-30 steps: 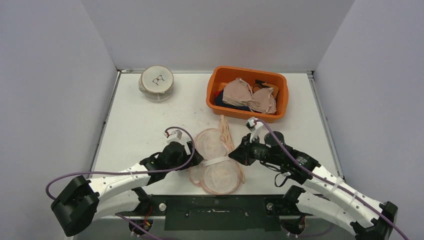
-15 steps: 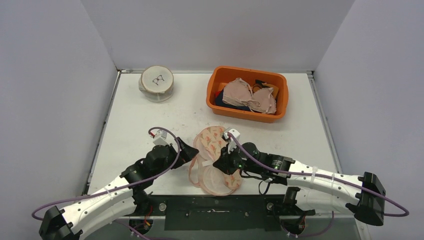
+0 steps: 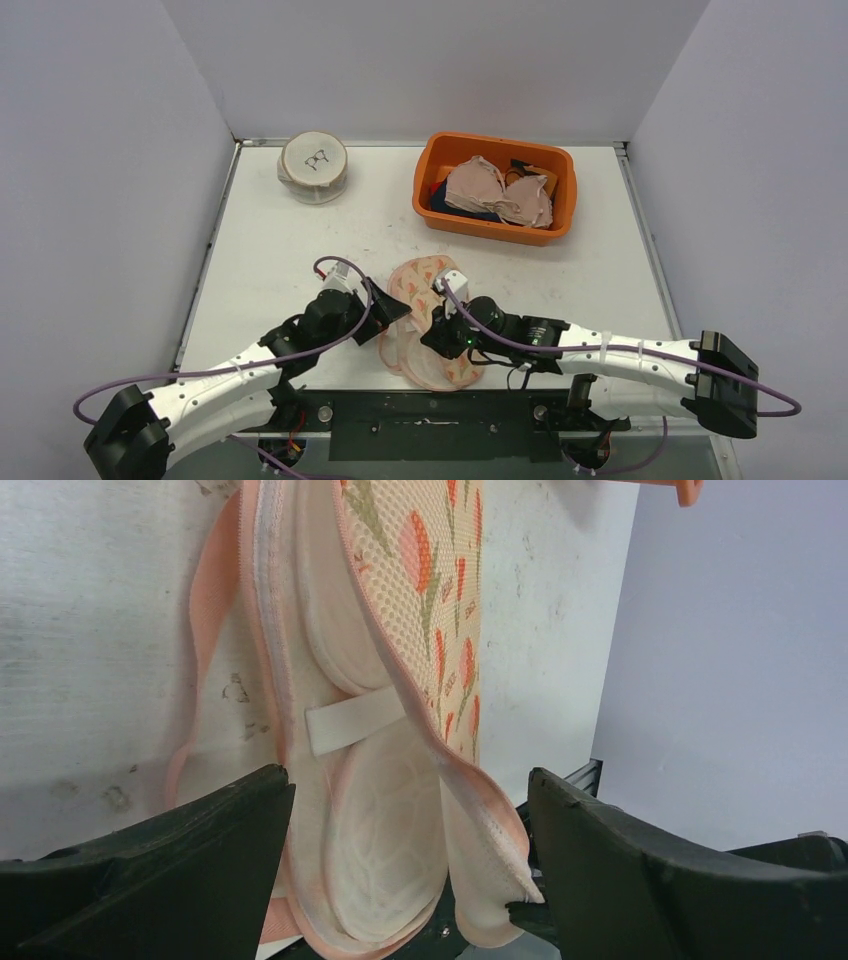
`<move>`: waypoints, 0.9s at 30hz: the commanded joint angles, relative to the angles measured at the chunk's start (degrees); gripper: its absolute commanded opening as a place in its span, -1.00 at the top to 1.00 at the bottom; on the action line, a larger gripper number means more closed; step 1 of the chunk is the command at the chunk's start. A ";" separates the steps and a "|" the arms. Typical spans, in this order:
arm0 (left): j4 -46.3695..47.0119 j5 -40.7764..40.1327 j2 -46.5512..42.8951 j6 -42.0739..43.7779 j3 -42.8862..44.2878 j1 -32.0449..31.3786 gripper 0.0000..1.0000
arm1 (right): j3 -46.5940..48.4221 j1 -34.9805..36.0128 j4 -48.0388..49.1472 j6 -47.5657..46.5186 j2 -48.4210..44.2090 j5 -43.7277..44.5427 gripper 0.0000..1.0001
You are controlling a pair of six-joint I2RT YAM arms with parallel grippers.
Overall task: Unzip the laundry bag and remove the bra
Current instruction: Close the laundry bag at the center of the board.
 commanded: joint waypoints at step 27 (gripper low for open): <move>9.98 1.70 9.81 -0.48 3.94 -0.76 1.00 | 0.29 6.14 2.71 -2.08 0.09 4.47 0.30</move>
